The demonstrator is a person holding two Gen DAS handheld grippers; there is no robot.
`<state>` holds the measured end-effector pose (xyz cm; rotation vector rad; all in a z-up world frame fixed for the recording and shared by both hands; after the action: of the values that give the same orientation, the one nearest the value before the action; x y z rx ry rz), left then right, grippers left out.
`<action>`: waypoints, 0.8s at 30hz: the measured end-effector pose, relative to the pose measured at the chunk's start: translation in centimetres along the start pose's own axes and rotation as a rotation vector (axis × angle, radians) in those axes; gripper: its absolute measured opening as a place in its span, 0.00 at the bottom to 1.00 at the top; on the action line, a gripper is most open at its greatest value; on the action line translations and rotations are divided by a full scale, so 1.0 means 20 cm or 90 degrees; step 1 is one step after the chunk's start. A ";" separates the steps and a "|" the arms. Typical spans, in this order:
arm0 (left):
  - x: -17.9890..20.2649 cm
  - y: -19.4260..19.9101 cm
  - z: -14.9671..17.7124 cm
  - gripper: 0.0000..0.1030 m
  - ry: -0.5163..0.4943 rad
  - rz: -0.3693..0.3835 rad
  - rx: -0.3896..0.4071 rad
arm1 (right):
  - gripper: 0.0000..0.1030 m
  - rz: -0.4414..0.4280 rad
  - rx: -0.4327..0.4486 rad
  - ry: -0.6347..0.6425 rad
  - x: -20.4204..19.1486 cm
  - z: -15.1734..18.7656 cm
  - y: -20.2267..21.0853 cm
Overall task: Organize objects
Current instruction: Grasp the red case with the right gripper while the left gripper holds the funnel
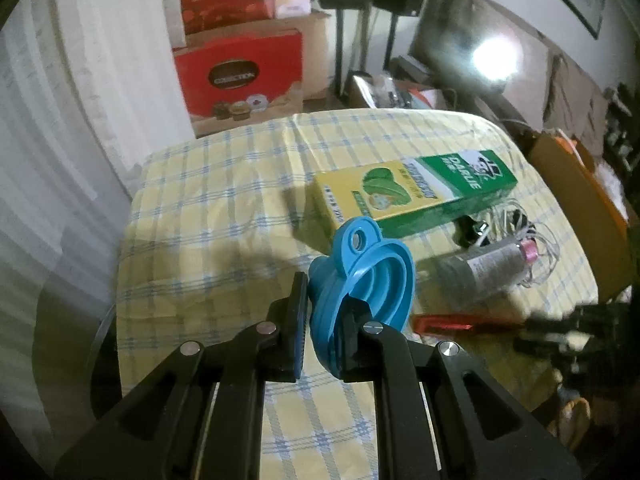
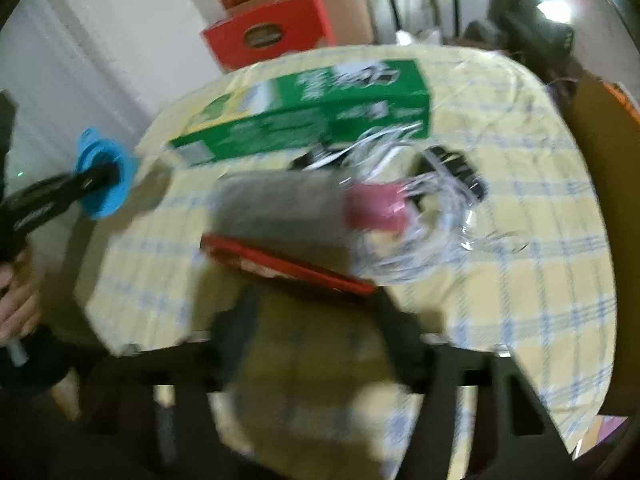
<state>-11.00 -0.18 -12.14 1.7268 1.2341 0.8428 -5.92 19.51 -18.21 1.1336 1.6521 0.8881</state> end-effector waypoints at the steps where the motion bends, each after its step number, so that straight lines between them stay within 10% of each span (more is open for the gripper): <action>1: -0.01 0.00 0.00 0.10 0.004 -0.001 0.001 | 0.31 -0.022 -0.015 0.009 -0.04 0.01 0.00; 8: -0.06 0.09 -0.01 0.10 0.031 0.012 0.043 | 0.26 -0.012 -0.059 0.098 -0.27 0.07 -0.06; 17: -0.21 0.08 -0.01 0.10 0.072 -0.004 0.038 | 0.54 0.060 0.013 0.154 -0.51 -0.16 -0.10; 24: -0.28 0.10 0.01 0.10 0.098 -0.017 0.048 | 0.42 0.088 0.000 0.189 -0.64 -0.24 -0.30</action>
<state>-11.71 -5.82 -10.73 1.7264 1.4035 0.9376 -10.11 5.28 -18.46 1.1705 1.8268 1.1918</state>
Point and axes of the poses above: each gripper's, at about its wrist camera, not at the fingertips, and y roughly against the way its jaws point, x to its right, z to its underside, the point moved 5 cm from there along -y, roughly the way its jaws point, and after that the axes turned 8 degrees about -x, right-handed, at the moved point
